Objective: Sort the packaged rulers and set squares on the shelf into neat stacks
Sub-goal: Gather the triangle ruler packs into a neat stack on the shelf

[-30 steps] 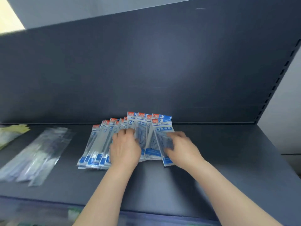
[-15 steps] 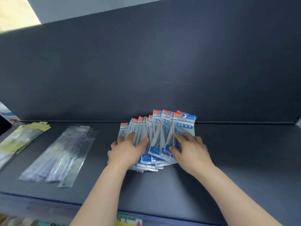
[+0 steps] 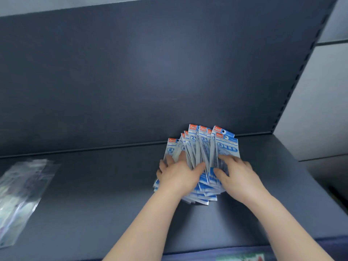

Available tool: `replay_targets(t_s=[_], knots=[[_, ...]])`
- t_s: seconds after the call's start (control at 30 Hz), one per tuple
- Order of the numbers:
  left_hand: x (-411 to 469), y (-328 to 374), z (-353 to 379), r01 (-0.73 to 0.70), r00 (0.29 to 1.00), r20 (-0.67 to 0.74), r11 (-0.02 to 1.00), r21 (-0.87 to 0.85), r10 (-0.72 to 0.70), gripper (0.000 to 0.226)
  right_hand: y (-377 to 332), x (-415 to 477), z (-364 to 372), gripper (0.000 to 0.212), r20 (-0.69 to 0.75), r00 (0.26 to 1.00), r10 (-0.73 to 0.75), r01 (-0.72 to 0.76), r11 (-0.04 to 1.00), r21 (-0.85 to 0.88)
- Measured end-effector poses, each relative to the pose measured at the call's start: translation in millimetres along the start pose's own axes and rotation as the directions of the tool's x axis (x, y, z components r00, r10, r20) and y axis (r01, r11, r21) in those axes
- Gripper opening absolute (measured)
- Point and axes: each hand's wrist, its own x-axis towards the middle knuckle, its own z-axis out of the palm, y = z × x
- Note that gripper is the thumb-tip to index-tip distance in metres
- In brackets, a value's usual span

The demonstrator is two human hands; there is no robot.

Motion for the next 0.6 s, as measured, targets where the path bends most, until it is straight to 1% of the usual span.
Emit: replay_targets(t_s=[0.1,0.2,0.23,0.3,0.4,0.53,0.6], knots=[[-0.9,16.5,4.9,-0.023,1.0,0.005,1.0,-0.005,0.023,0.076,16.0,3.1,-12.1,0.053,-0.005,1.0,0.016,-0.017,1.0,-0.018],[-3.5,14.7,3.8,-0.023,0.998,-0.059,0.999,-0.029,0.021,0.068,15.3,4.3,-15.1,0.044,-0.056,0.998,-0.04,0.034,0.993,-0.114],[-5.0,11.8,1.7,-0.021,0.996,-0.092,0.999,-0.049,0.016,0.064,11.4,4.6,-14.5,0.042,-0.069,0.995,-0.077,0.067,0.988,-0.136],[-7.7,2.8,-4.4,-0.013,0.988,-0.157,0.996,-0.093,-0.002,0.057,-0.6,5.2,-13.2,0.037,-0.082,0.983,-0.164,0.154,0.981,-0.117],[-13.4,-16.7,-17.0,0.042,0.973,-0.221,0.992,-0.12,-0.068,0.051,-25.5,7.0,-7.6,0.038,-0.044,0.949,-0.312,0.309,0.948,-0.072],[-29.4,-49.5,-32.4,0.133,0.958,-0.237,0.983,-0.13,-0.161,0.046,-60.1,4.3,10.6,0.04,0.027,0.87,-0.492,0.492,0.866,-0.091],[-39.7,-65.0,-39.8,0.167,0.952,-0.232,0.976,-0.143,-0.197,0.044,-76.2,-0.3,20.5,0.04,0.051,0.834,-0.549,0.552,0.83,-0.079]])
